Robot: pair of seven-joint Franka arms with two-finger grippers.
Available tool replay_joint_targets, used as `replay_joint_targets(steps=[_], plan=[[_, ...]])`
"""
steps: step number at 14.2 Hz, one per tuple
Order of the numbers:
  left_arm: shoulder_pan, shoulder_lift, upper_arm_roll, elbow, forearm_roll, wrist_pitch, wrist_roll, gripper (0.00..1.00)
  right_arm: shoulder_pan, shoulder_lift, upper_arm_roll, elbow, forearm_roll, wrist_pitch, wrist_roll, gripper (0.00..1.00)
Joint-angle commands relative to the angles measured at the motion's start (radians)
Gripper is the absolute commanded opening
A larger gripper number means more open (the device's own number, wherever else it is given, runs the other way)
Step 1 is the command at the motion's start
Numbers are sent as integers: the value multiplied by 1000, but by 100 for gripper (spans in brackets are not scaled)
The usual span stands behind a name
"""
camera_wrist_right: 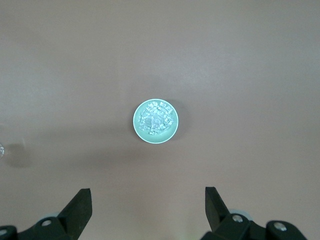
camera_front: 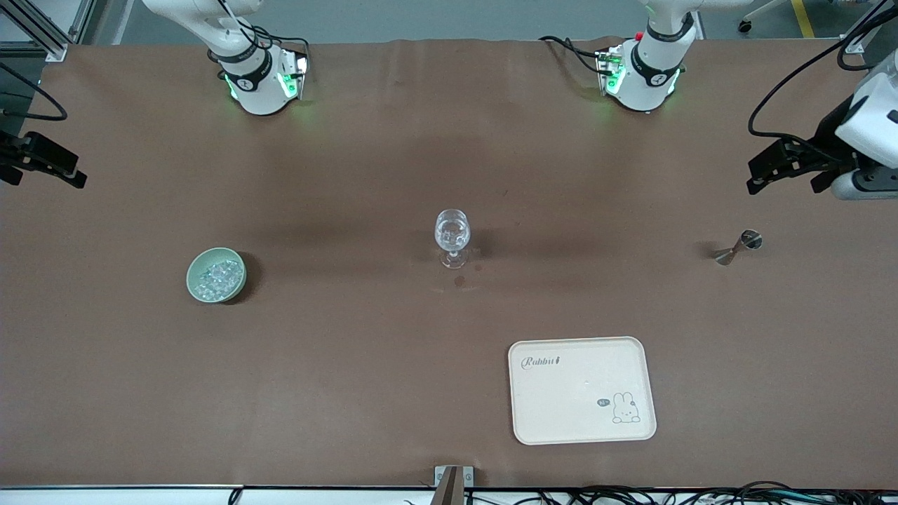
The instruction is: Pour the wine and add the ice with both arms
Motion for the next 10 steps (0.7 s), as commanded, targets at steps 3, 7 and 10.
replay_joint_targets(steps=[3, 7, 10], plan=[[0, 20, 154, 14, -55, -59, -197, 100, 0, -1, 0, -140, -13, 99, 18, 100], [2, 70, 326, 6, -173, -84, -339, 100, 2, 25, 1, -399, -13, 369, 13, 100], [2, 142, 455, -14, -308, -83, -407, 100, 9, 73, 10, -556, -12, 596, 9, 100]])
